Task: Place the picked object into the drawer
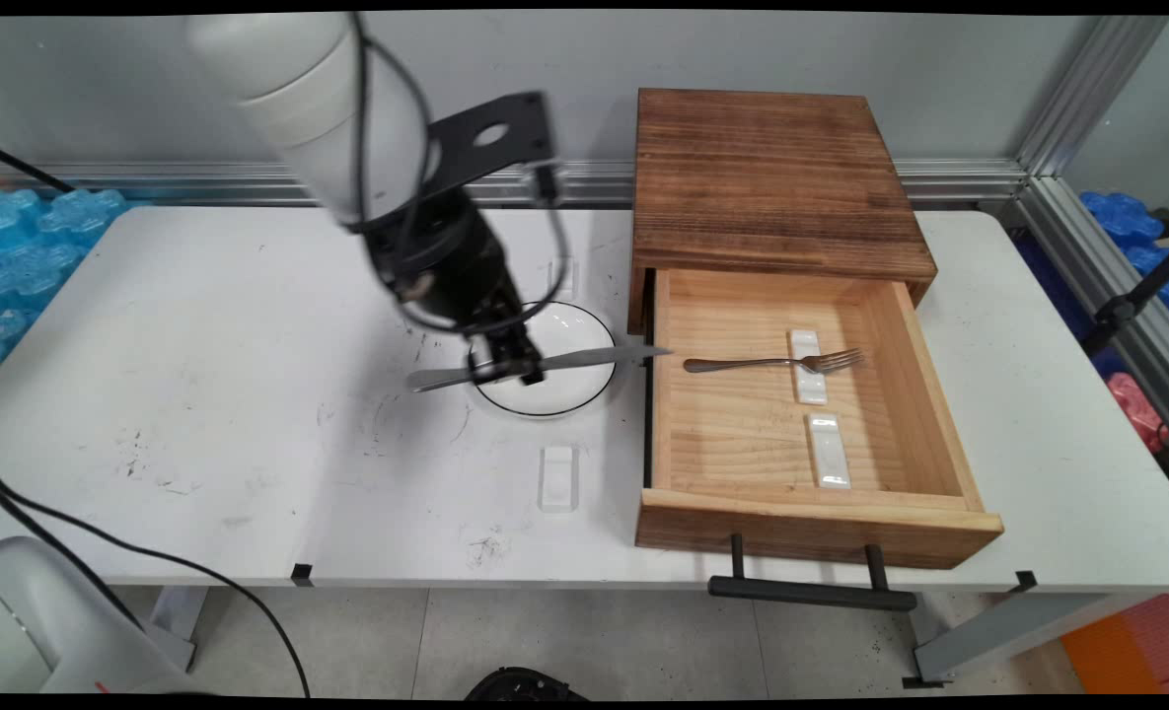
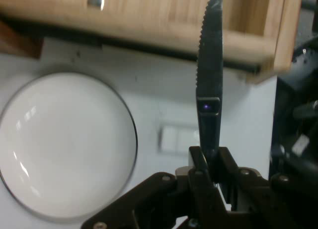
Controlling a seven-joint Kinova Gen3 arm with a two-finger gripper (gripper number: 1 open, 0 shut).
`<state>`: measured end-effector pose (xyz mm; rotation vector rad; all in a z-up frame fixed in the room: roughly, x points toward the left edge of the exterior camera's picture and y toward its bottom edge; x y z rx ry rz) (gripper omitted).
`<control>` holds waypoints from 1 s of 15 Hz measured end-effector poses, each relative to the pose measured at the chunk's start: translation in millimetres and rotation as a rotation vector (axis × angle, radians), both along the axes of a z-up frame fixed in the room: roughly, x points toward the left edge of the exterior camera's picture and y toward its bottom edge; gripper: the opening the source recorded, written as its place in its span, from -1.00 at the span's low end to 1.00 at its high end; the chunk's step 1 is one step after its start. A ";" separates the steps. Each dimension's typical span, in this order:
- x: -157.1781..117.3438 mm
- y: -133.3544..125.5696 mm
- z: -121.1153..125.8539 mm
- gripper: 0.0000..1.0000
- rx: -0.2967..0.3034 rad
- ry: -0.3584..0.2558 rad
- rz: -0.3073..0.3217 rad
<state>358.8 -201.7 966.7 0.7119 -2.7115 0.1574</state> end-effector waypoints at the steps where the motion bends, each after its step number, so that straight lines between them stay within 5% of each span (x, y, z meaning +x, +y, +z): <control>1: -12.1 -7.3 6.2 -1.00 -0.006 0.008 0.001; 6: -76.3 -42.7 14.4 -1.00 -0.033 0.024 -0.006; 15: -168.1 -86.8 -21.0 -1.00 -0.043 0.003 -0.025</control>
